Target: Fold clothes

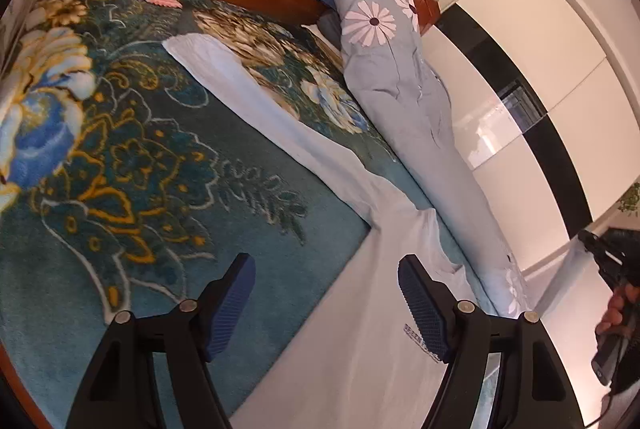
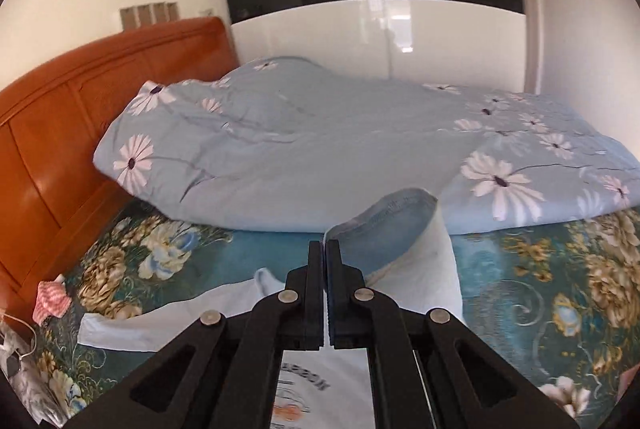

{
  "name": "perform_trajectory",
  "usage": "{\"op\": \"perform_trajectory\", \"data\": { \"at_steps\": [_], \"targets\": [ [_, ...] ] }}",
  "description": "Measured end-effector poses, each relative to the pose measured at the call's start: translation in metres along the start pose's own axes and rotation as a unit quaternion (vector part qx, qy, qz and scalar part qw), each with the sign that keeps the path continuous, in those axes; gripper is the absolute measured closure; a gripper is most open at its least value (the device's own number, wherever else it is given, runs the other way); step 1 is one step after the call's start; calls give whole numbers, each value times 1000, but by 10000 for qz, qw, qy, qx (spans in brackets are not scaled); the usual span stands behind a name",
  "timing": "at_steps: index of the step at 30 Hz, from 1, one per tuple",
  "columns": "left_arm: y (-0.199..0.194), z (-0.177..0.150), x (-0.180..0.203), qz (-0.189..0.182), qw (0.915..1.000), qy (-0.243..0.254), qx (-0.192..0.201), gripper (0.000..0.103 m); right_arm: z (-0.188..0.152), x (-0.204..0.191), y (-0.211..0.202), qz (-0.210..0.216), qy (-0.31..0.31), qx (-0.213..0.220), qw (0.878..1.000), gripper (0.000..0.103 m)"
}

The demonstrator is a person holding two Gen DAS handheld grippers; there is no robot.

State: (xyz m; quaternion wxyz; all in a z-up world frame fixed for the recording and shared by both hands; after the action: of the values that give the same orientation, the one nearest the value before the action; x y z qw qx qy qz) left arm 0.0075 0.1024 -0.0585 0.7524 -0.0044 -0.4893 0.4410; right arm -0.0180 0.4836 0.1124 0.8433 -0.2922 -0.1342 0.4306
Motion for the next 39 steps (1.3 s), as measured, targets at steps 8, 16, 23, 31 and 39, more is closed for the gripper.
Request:
{"op": "perform_trajectory", "data": {
  "at_steps": [8, 16, 23, 31, 39],
  "targets": [
    [-13, 12, -14, 143, 9998, 111, -29, 26, -74, -152, 98, 757, -760, -971, 9895, 101],
    [-14, 16, -29, 229, 9997, -24, -117, 26, -159, -183, 161, 976, -615, -2029, 9724, 101],
    [-12, 12, -31, 212, 9995, -90, -214, 26, -147, -171, 123, 2064, -495, -1952, 9575, 64],
    [21, 81, -57, 150, 9978, -648, -14, 26, -154, -41, 63, 1488, -371, -1727, 9730, 62],
    [62, 187, -138, 2271, 9690, -968, 19, 26, -192, 57, 37, 988, -148, -1545, 9829, 62]
  ]
}}
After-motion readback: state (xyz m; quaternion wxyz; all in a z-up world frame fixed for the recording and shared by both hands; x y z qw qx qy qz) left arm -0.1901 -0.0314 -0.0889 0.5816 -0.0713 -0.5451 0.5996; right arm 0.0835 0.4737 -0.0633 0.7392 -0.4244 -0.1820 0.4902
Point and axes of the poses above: each gripper's, at about its wrist camera, not at the fingertips, and y roughly the way its jaws point, x to its right, z to its top, the point moved 6 cm from there along y, roughly the way its jaws point, and after that the axes turned 10 degrees about -z, right-handed, at the moved point
